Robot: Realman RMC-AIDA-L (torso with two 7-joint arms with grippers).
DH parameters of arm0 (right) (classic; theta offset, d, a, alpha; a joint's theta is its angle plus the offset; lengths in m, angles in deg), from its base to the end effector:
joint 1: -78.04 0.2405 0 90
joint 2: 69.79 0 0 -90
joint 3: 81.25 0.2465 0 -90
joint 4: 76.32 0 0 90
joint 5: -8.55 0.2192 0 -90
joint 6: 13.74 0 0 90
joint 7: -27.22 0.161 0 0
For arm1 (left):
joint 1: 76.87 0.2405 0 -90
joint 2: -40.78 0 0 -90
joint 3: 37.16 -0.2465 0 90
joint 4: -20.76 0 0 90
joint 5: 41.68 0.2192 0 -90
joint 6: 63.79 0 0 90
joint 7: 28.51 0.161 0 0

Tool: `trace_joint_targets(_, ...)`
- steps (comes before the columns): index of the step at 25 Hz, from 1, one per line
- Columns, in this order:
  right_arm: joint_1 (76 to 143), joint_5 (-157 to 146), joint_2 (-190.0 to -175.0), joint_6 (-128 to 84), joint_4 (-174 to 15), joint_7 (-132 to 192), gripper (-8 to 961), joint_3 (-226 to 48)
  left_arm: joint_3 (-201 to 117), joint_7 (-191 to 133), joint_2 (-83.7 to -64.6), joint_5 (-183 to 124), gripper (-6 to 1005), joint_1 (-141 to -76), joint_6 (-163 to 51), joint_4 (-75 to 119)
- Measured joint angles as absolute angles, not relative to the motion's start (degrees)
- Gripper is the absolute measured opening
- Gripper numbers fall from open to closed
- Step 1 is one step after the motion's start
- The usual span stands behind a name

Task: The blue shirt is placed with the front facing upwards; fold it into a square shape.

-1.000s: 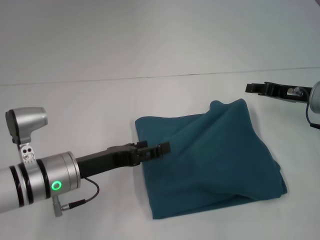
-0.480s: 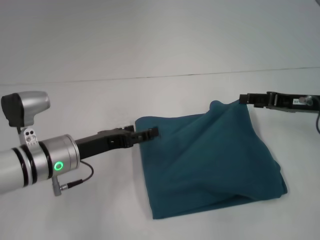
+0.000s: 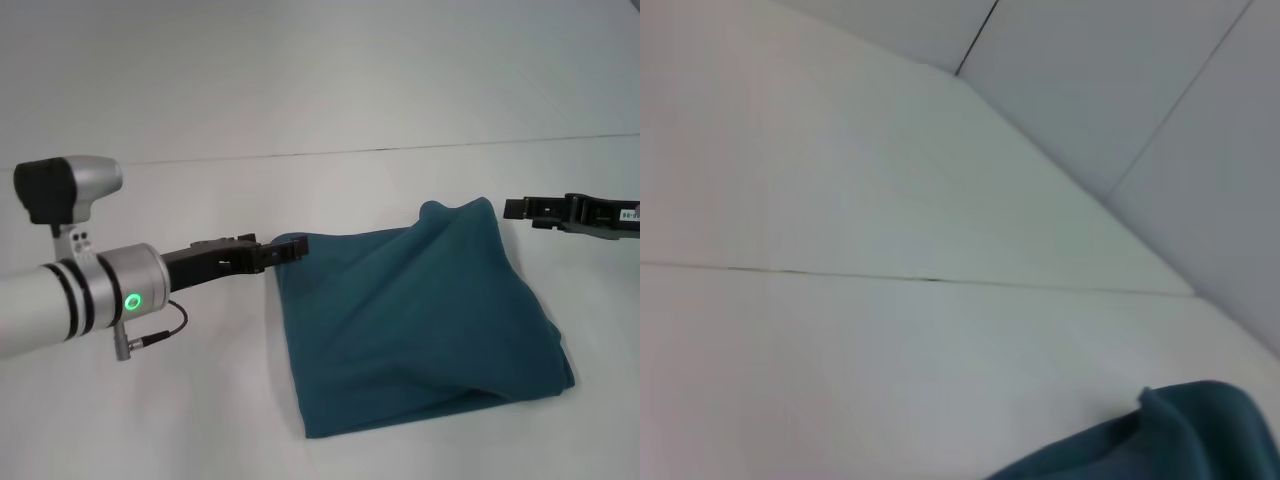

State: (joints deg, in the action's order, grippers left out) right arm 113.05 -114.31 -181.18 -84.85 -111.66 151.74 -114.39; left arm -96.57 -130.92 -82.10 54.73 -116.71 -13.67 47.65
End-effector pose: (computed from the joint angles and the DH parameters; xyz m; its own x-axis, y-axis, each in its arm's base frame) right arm 0.3052 0.4043 0.0571 0.2649 -0.7519 -0.6037 -0.9618 -0.2509 -0.1096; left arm -0.2190 0.4138 -0.0845 0.4973 0.6360 0.5901 0.8440 -0.5122 -0.1592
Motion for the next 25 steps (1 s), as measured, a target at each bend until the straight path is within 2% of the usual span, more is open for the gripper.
trace_joint_targets(6,113.2,-114.3,-181.07,-85.3,-112.0,151.9,686,-114.1,-97.1,-131.0,-83.08,58.5,958,-119.5,-20.3,46.4)
trace_joint_targets(12,113.4,-114.3,-181.06,-84.9,-112.0,152.0,686,-114.0,-99.7,-130.9,-83.24,58.9,954,-122.1,-24.7,43.2)
trace_joint_targets(25,113.5,-114.3,-181.05,-84.5,-111.9,152.0,685,-114.0,-102.6,-131.0,-83.71,58.1,926,-123.3,-24.8,43.2)
